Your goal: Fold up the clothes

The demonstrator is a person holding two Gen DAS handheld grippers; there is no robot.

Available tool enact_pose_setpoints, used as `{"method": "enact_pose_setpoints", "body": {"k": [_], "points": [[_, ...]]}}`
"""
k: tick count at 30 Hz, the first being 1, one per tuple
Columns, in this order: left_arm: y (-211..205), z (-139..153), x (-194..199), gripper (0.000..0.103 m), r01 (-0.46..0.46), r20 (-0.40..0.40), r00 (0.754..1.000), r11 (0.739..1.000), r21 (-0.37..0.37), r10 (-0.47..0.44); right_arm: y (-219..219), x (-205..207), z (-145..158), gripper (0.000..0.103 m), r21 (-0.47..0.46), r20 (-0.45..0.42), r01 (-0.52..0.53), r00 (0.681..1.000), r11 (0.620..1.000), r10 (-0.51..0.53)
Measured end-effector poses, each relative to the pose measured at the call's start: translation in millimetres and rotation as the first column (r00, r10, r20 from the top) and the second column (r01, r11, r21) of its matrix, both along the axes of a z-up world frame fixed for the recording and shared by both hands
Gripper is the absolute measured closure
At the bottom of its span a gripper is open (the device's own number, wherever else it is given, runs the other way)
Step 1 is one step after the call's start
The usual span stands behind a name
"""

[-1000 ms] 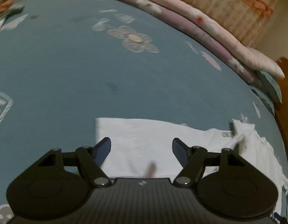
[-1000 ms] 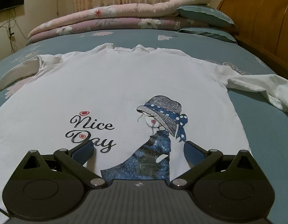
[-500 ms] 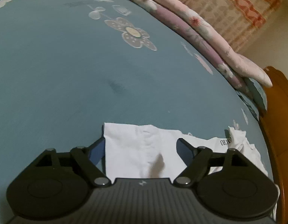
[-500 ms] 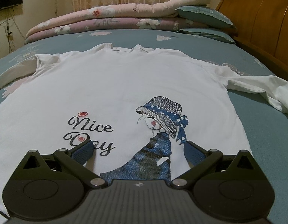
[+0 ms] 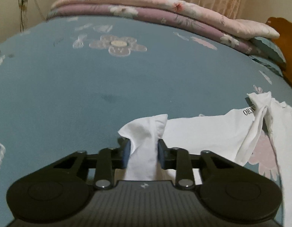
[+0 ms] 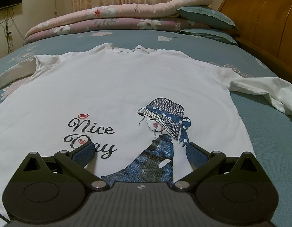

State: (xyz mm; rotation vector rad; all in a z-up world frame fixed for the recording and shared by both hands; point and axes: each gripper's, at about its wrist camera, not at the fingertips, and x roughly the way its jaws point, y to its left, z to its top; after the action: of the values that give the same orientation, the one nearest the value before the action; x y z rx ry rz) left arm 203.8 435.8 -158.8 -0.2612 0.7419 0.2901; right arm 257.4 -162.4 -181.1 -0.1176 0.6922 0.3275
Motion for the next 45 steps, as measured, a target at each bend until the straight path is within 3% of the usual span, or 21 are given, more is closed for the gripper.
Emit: {"method": "enact_pose_setpoints", "body": {"k": [10, 19, 22, 27, 31, 36, 41, 45], "points": [[28, 51, -12, 0.082, -0.098, 0.077, 0.993, 0.993, 0.059, 0.094, -1, 0, 0, 0.000, 0.000, 0.001, 0.000, 1.000, 1.000, 0.000], [44, 52, -11, 0.081, -0.146, 0.108, 0.984, 0.989, 0.015, 0.144, -1, 0, 0, 0.000, -0.001, 0.002, 0.000, 1.000, 1.000, 0.000], [45, 47, -18, 0.077, -0.153, 0.091, 0.984, 0.988, 0.001, 0.152, -1, 1, 0, 0.000, -0.001, 0.002, -0.001, 1.000, 1.000, 0.001], [61, 31, -31, 0.054, -0.230, 0.029, 0.973, 0.973, -0.034, 0.231, -1, 1, 0, 0.000, 0.000, 0.002, 0.000, 1.000, 1.000, 0.000], [75, 30, -42, 0.054, -0.309, 0.019, 0.951, 0.950, -0.052, 0.310, -1, 0, 0, 0.000, 0.000, 0.003, 0.001, 1.000, 1.000, -0.001], [59, 40, -33, 0.052, -0.230, 0.027, 0.972, 0.972, -0.039, 0.232, 0, 0, 0, 0.000, -0.001, 0.003, 0.001, 1.000, 1.000, -0.001], [22, 48, 7, 0.047, -0.054, 0.051, 0.997, 0.998, -0.040, 0.056, -1, -1, 0, 0.000, -0.002, 0.005, 0.001, 1.000, 1.000, -0.001], [-19, 51, 55, 0.047, 0.100, 0.055, 0.993, 0.995, -0.009, -0.099, -1, -1, 0, 0.000, -0.002, 0.005, 0.001, 1.000, 1.000, -0.001]]}}
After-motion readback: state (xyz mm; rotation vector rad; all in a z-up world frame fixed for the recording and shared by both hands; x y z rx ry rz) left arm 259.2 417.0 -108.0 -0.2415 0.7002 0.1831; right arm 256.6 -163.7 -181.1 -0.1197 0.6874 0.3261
